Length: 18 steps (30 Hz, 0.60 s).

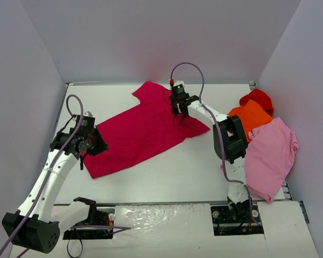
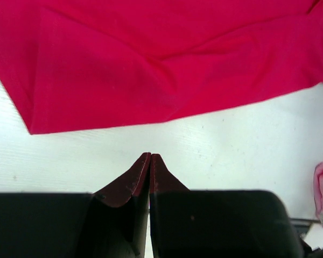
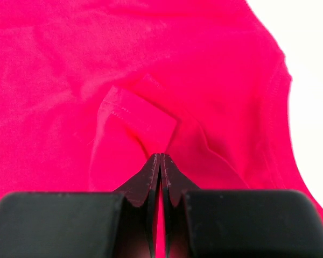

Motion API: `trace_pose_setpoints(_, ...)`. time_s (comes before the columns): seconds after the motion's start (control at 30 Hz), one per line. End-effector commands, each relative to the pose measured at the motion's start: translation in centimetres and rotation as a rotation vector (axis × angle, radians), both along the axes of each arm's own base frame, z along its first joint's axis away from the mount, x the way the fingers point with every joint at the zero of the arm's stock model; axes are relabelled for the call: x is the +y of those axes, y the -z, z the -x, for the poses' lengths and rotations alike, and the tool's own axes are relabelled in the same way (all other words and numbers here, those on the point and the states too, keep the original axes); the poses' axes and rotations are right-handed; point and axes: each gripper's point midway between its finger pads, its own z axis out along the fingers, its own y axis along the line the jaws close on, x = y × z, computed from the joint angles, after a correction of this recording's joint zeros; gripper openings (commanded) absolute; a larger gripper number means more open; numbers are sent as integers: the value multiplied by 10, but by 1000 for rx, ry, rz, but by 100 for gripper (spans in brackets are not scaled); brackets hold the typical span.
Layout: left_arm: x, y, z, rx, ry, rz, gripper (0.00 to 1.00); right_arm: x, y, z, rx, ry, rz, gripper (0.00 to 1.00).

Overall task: Fold and stack the t-shirts
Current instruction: Fold the flattened tshirt in 1/3 of the way

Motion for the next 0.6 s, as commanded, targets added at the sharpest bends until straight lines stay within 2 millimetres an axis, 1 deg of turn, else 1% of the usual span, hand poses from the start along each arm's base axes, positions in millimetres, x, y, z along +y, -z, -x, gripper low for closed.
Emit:
trace_pose_setpoints(0.0,-26,14,-4,43,71,115,0,-25,20,-24,17,27,64,0)
trace_pose_setpoints(0.07,-32,32,0,89,81,144,0,-40,31,-30,34,57,63,0)
trace_pose_setpoints(0.17,-35,51,-4,105,62,158,0,-58,35,-35,39,93,75,0)
trace_pose_setpoints(0.23,-31,60,-6,120,45,132,0,-71,30,-37,32,114,84,0)
trace_pose_setpoints(0.3,-24,63,-13,108,22,87,0,-82,26,-37,26,136,91,0)
trace_pose_setpoints(0.37,-20,65,-21,102,8,58,0,-87,23,-36,24,147,92,0)
trace_pose_setpoints(0.47,-23,87,-29,211,48,15,0,-96,24,-31,32,156,104,0)
trace_pose_setpoints(0.57,-23,104,-42,259,54,-42,0,-100,27,-25,39,155,119,0)
